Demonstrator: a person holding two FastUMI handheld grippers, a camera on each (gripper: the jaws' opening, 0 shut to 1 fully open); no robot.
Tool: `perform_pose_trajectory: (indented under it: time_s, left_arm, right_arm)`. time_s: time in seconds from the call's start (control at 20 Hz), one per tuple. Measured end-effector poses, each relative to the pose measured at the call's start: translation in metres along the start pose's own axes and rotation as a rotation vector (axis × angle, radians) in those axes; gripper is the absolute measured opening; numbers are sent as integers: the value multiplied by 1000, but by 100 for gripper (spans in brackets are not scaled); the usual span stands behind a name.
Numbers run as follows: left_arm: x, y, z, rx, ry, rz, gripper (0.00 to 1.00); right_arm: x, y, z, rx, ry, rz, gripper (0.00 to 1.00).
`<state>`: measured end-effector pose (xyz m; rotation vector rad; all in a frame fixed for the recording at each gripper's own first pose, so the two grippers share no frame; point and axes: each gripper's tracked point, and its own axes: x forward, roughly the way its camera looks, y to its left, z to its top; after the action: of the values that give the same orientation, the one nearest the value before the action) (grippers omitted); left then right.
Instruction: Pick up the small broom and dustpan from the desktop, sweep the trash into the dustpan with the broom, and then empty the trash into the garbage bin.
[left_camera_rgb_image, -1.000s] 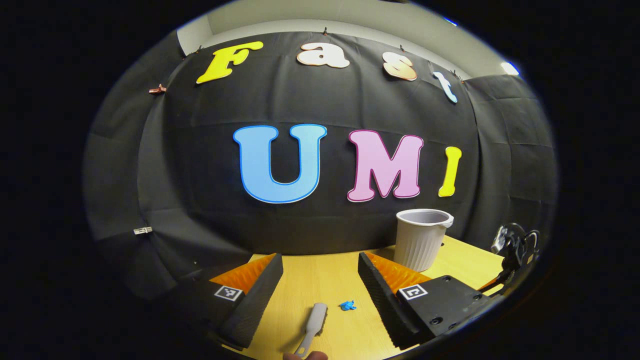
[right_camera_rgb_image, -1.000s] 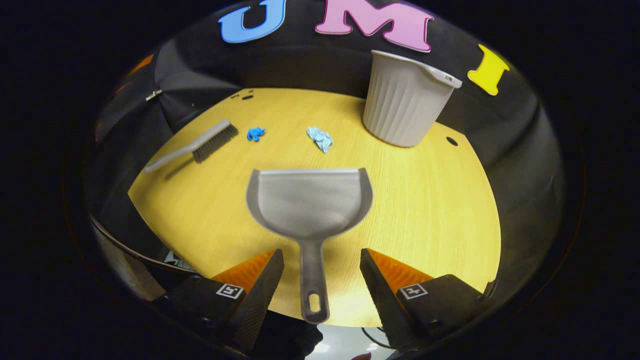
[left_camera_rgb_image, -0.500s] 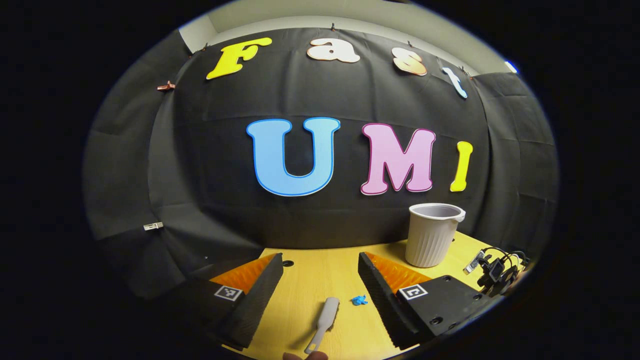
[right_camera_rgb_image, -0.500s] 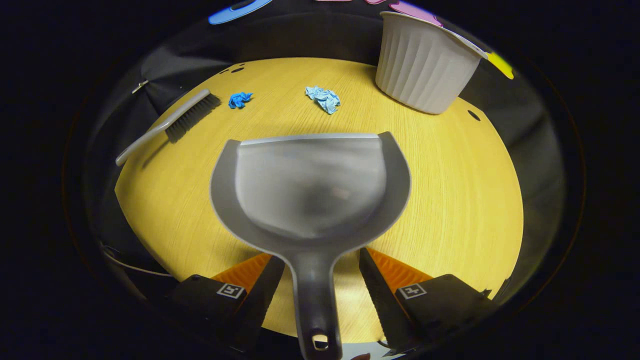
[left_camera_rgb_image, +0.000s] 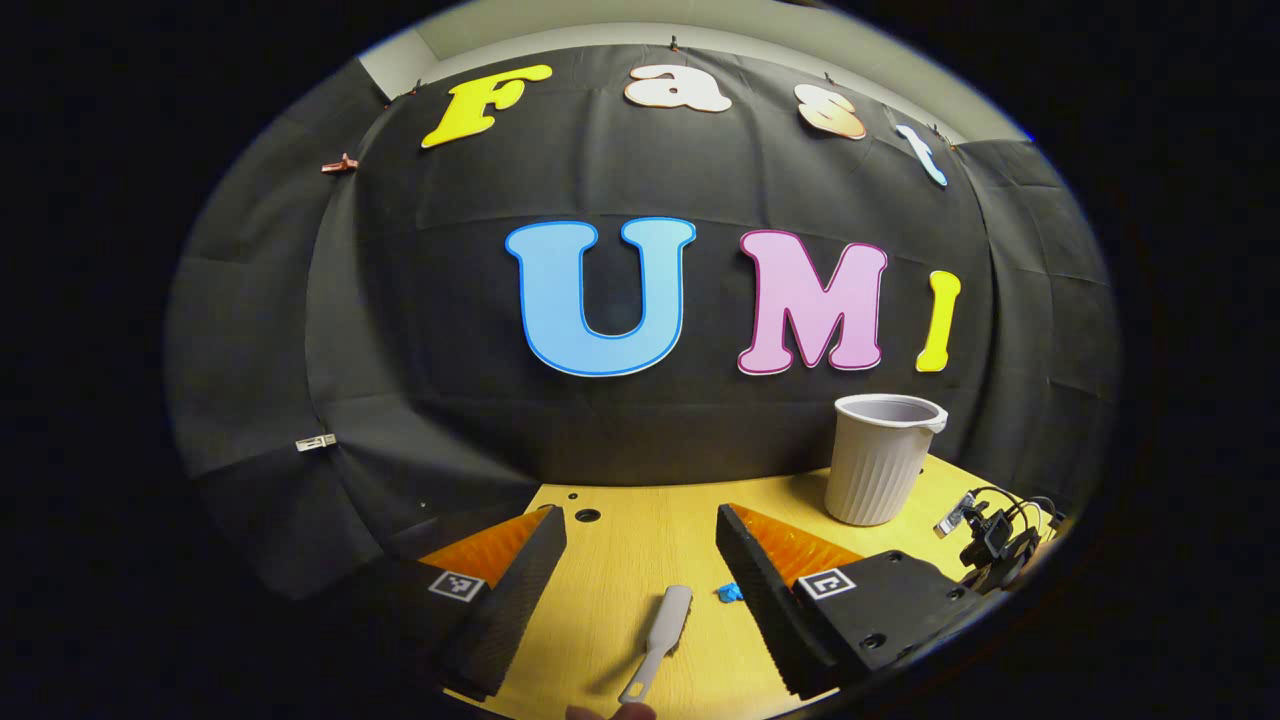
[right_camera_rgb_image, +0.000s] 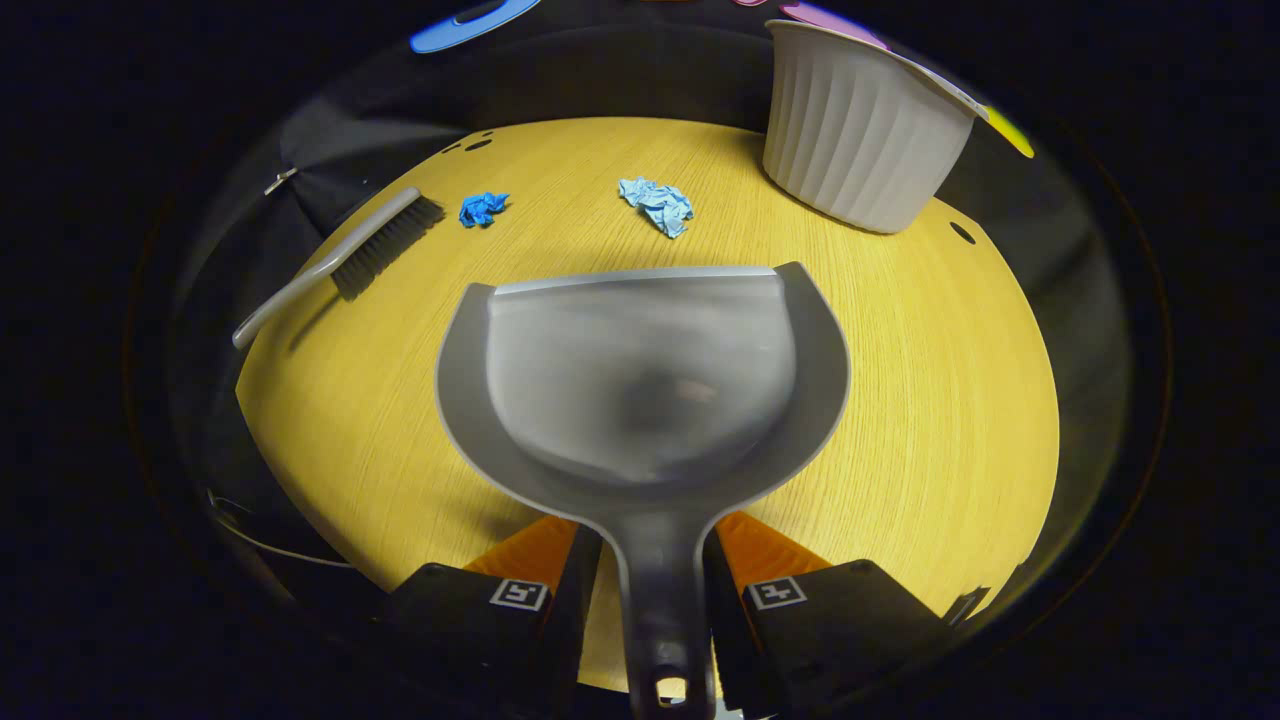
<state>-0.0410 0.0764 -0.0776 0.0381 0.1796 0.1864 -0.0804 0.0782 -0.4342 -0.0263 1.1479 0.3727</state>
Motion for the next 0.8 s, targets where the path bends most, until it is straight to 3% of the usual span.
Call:
perform_pose_trajectory:
  time_s: [0.15, 0.4, 0.6, 0.8]
  left_arm:
    - [0, 4, -6, 7, 11, 6, 98]
    - [7, 4, -36, 45, 107, -37, 98]
    - [10, -8, -93, 62, 296, -156, 98]
    - [24, -11, -150, 71, 483, -222, 98]
  right_arm:
    - [3, 0, 1, 10, -8, 1, 40]
    - [-22, 0, 10, -60, -69, 10, 37]
    - [-46, -3, 13, -104, -69, 55, 37]
    - [-63, -18, 16, -105, -65, 61, 37]
